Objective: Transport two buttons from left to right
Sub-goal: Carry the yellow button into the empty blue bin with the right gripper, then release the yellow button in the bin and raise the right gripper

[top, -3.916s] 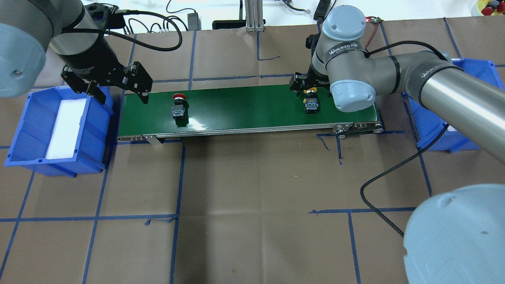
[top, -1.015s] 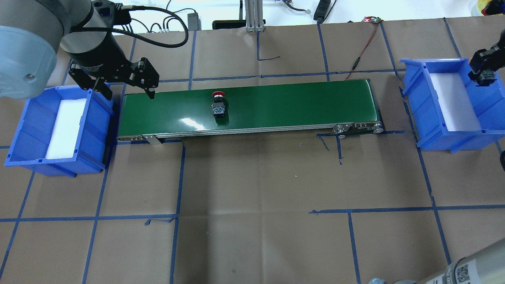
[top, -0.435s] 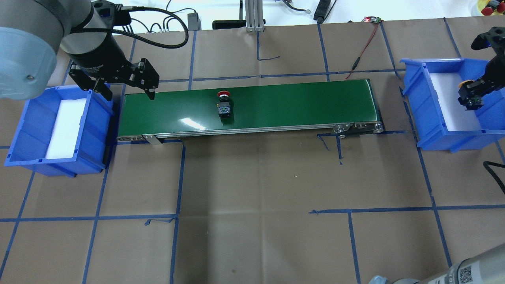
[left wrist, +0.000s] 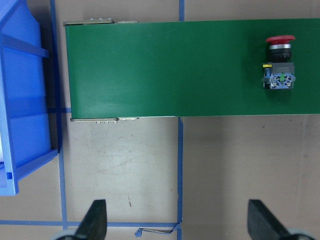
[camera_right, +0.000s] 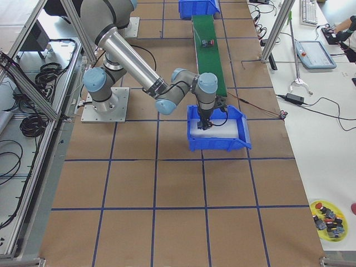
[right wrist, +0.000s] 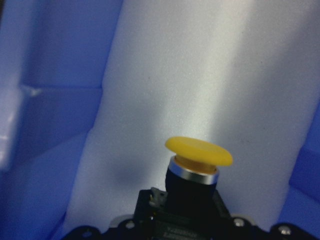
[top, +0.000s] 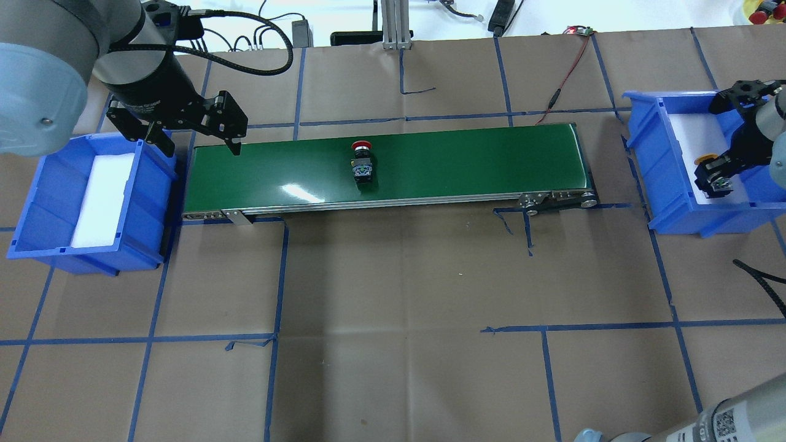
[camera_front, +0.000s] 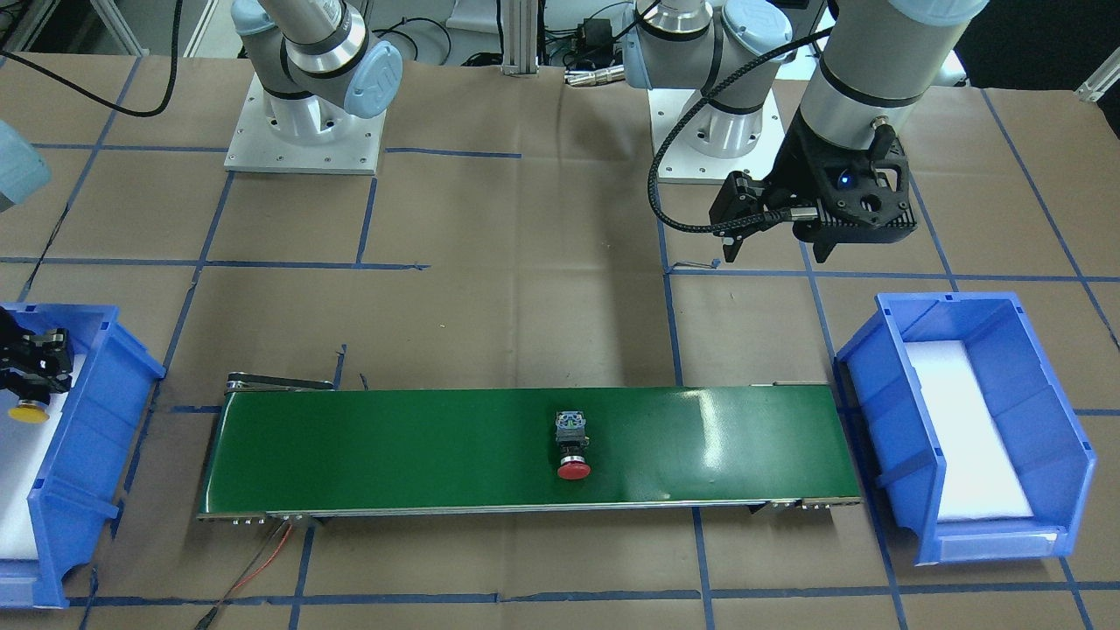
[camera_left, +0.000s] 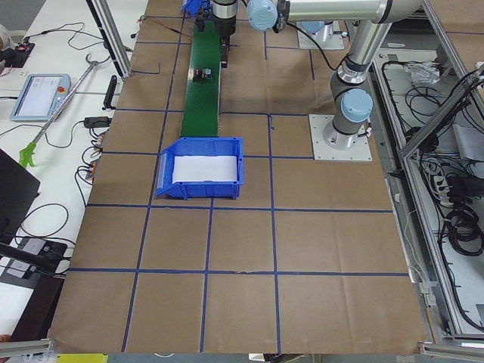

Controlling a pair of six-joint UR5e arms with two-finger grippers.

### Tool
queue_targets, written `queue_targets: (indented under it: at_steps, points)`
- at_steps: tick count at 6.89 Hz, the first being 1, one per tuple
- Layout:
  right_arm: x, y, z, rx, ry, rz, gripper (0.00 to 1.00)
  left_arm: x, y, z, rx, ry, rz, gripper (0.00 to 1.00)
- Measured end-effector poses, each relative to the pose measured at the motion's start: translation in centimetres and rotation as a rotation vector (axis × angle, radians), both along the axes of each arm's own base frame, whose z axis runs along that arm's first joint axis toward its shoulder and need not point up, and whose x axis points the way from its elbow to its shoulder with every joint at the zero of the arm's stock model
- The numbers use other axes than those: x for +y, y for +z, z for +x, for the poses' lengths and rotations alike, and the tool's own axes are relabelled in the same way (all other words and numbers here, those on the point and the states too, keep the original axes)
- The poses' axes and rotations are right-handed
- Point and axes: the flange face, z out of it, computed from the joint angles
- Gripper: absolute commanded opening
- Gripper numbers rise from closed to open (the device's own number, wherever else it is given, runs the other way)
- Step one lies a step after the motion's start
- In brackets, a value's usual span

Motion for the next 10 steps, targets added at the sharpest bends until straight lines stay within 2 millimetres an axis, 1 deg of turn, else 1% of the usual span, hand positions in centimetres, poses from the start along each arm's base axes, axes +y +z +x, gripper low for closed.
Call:
queue_targets:
  at_steps: [1,2,3,4,5,7,8,9,10]
  points:
    - [0.1,-1.0,-0.3,-0.009,-0.003,0.015,0.07,0.0,0.0,0.0,0.0,0.0,0.0,1.0]
    - [0.2,-1.7,-0.7,-0.014,-0.008,0.027,0.38,0.0,0.0,0.0,0.0,0.0,0.0,1.0]
    - [0.3,-2.0,-0.9,-0.007,-0.011,0.039,0.66,0.0,0.0,0.0,0.0,0.0,0.0,1.0]
    - [0.4,-2.2,-1.1,0.008,-0.016,0.054,0.76,0.0,0.0,0.0,0.0,0.0,0.0,1.0]
    - [0.5,-2.2,-1.2,0.014,-0.023,0.062,0.79,0.0,0.0,0.0,0.0,0.0,0.0,1.0]
    - [0.5,-1.8,-1.2,0.013,-0.028,0.06,0.79,0.0,0.0,0.0,0.0,0.0,0.0,1.0]
    - [0.3,-1.0,-1.2,0.019,-0.029,0.046,0.86,0.0,0.0,0.0,0.0,0.0,0.0,1.0]
    - [-0.1,0.6,-1.1,0.033,-0.036,0.021,0.92,0.0,0.1,0.0,0.0,0.0,-0.001,1.0]
    - [-0.4,3.2,-0.9,0.045,-0.056,-0.011,0.99,0.0,0.1,0.0,0.001,0.0,-0.002,1.0]
